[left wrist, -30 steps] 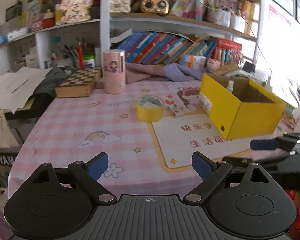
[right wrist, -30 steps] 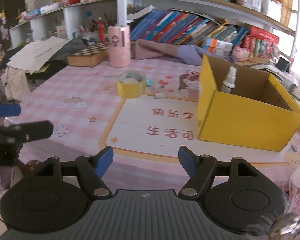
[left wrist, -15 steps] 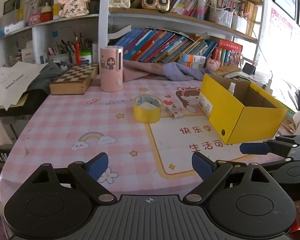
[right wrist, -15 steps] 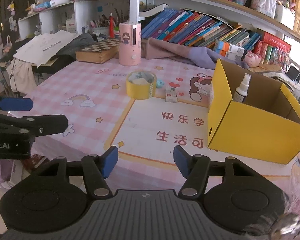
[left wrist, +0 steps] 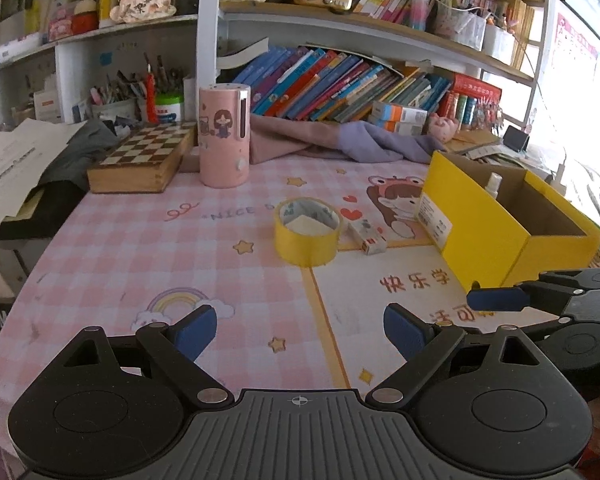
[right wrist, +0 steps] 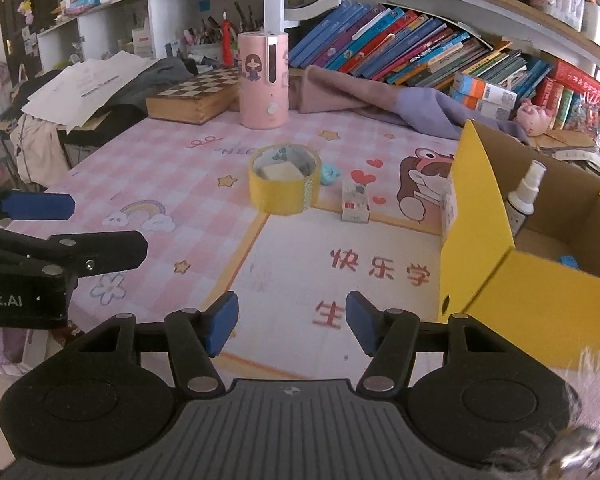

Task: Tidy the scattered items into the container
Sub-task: 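Move the left tool to the yellow tape roll while the right tool approaches the small white box, then grasp the tape roll rim with the left tool while the right tool grasps the small white box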

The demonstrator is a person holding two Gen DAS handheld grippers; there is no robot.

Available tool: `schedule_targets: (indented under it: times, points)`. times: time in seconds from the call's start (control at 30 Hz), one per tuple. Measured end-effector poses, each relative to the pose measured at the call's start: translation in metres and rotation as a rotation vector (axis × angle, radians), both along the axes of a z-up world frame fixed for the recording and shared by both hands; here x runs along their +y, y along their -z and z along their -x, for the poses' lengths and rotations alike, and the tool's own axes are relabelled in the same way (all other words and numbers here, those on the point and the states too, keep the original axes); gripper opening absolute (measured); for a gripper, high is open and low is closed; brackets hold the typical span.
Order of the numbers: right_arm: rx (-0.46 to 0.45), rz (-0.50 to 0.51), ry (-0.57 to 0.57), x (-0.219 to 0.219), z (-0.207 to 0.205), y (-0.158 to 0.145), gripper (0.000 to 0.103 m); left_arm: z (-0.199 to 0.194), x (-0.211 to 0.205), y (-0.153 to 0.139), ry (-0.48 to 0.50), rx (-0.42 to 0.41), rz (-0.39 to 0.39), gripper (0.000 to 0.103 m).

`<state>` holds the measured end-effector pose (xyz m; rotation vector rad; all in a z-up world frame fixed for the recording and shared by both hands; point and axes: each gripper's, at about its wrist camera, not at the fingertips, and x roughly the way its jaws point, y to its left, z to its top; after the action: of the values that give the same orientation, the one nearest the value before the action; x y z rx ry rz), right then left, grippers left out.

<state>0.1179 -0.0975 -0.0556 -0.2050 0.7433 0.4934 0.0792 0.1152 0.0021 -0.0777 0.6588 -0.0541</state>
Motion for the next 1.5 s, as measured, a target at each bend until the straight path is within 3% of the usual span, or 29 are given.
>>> schedule_targets:
  times: [0.5, 0.93, 1.27, 1.5]
  points:
    - [0.034, 0.055, -0.042, 0.021, -0.063, 0.011, 0.058, -0.063, 0.008, 0.013, -0.014, 0.063, 0.014, 0.093]
    - [0.023, 0.085, 0.052, 0.030, -0.119, 0.029, 0.051, -0.138, 0.005, 0.021, 0.039, 0.078, -0.005, 0.097]
    - [0.058, 0.091, 0.096, 0.033, -0.148, 0.041, 0.051, -0.195, -0.019, 0.045, 0.151, 0.159, -0.069, 0.098]
    - [0.079, 0.073, 0.125, 0.030, -0.164, 0.046, 0.051, -0.224, -0.027, 0.055, 0.164, 0.214, -0.112, 0.098]
